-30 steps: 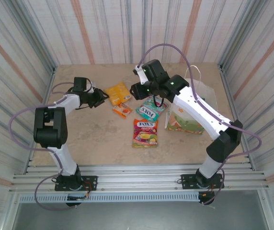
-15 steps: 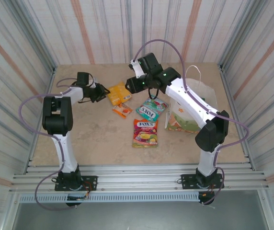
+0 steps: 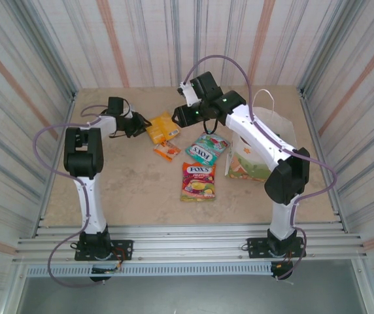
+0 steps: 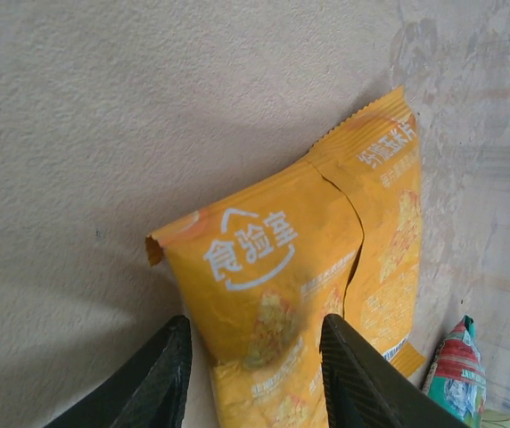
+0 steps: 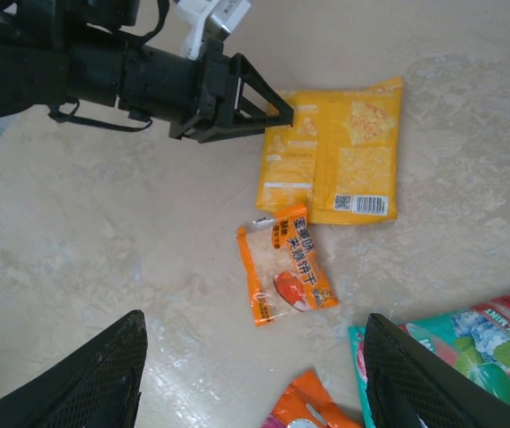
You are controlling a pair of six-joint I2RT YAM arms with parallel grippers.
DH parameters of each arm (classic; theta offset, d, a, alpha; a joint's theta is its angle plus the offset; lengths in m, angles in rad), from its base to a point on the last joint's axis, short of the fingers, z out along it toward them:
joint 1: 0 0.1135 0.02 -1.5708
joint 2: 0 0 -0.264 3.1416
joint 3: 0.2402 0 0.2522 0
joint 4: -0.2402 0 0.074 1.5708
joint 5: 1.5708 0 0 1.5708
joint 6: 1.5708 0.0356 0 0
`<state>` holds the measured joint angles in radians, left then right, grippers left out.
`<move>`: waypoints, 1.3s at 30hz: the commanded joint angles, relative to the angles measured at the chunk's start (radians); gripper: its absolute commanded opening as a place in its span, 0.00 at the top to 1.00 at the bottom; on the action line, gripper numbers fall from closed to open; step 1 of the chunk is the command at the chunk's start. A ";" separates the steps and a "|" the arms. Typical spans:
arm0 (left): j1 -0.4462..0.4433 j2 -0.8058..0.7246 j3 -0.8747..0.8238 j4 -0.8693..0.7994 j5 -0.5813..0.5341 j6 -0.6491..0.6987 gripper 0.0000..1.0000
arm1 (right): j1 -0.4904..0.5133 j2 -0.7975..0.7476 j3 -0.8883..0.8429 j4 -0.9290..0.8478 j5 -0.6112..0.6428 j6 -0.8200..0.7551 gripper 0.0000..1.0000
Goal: Place the snacks into the paper bag
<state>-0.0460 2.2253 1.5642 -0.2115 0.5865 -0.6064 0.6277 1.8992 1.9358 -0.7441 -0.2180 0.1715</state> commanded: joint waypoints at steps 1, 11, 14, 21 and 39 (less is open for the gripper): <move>0.008 0.039 0.029 -0.005 0.021 -0.004 0.58 | -0.007 0.018 0.038 -0.001 -0.024 -0.021 0.35; 0.007 0.038 0.042 0.006 0.058 0.025 0.86 | -0.028 0.011 0.037 -0.018 -0.032 -0.001 0.35; 0.007 0.016 0.035 0.008 0.079 0.027 0.94 | -0.029 -0.001 0.031 -0.024 -0.025 -0.002 0.35; -0.007 -0.098 0.001 -0.017 0.095 0.077 0.98 | -0.028 -0.072 -0.036 0.003 -0.009 0.006 0.35; -0.062 -0.523 -0.135 -0.078 0.261 0.198 1.00 | -0.037 -0.400 -0.419 0.221 -0.043 0.072 0.35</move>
<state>-0.0914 1.7706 1.4570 -0.2653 0.7494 -0.4583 0.5995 1.5421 1.5497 -0.5671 -0.2409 0.2142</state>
